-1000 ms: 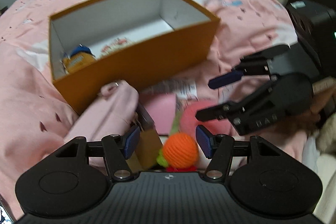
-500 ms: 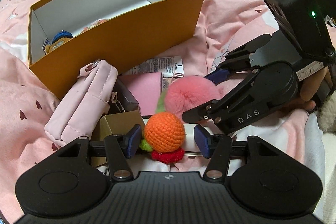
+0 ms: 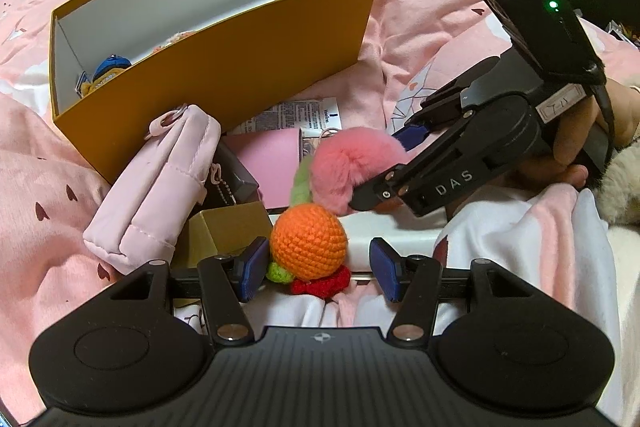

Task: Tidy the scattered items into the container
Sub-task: 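Grasp the orange crocheted ball with left tool while right tool grasps the pink pompom, then lift and carry the orange ball with left tool while right tool carries the pompom to the box, then lower the orange ball into the box and open left tool while right tool releases the pompom, then move left tool to the light pink pouch while right tool approaches the black rectangular case, then close left tool on the pink pouch while right tool grasps the black case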

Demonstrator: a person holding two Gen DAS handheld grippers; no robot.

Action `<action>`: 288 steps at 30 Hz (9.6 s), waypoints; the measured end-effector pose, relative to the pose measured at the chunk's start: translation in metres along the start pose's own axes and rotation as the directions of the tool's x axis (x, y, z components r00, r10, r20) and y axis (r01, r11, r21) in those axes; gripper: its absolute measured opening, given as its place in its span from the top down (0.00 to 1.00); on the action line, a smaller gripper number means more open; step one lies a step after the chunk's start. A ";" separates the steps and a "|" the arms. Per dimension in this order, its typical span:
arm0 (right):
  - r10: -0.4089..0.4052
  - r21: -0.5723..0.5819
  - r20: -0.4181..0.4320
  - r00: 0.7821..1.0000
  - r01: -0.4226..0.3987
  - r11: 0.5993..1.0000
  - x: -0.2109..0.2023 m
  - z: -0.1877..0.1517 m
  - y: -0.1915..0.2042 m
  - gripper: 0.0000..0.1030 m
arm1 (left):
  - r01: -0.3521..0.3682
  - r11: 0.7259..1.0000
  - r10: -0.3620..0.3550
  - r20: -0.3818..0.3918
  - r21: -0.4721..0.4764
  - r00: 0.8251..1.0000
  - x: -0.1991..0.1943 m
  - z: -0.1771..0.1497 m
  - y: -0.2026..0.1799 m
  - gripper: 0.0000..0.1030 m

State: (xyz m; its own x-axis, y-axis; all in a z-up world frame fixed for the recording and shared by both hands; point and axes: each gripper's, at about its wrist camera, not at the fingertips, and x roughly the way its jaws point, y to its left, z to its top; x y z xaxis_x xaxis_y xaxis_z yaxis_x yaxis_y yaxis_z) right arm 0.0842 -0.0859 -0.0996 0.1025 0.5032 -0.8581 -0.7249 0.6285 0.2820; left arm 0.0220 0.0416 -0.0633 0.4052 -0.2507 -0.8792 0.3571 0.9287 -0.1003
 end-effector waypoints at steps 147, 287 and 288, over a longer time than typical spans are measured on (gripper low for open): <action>0.124 0.161 0.124 0.985 -0.143 0.977 0.072 0.256 -0.050 0.50 | -0.414 0.887 0.410 0.066 0.204 0.910 0.067 0.163 0.159 0.44; 0.169 0.104 0.044 0.985 -0.173 0.979 0.057 0.093 0.008 0.52 | -0.257 0.903 0.315 0.124 -0.344 0.941 -0.047 0.003 0.086 0.62; 0.178 0.107 0.044 0.983 -0.181 0.978 0.059 0.093 0.008 0.52 | -0.258 0.903 0.316 0.124 -0.344 0.941 -0.046 0.003 0.086 0.62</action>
State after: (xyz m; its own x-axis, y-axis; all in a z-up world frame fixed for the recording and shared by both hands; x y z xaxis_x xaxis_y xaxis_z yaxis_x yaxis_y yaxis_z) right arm 0.1477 0.0040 -0.1079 0.0019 0.6324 -0.7747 -0.6541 0.5868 0.4774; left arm 0.0360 0.1322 -0.0299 0.5982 0.0234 -0.8010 -0.0711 0.9972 -0.0240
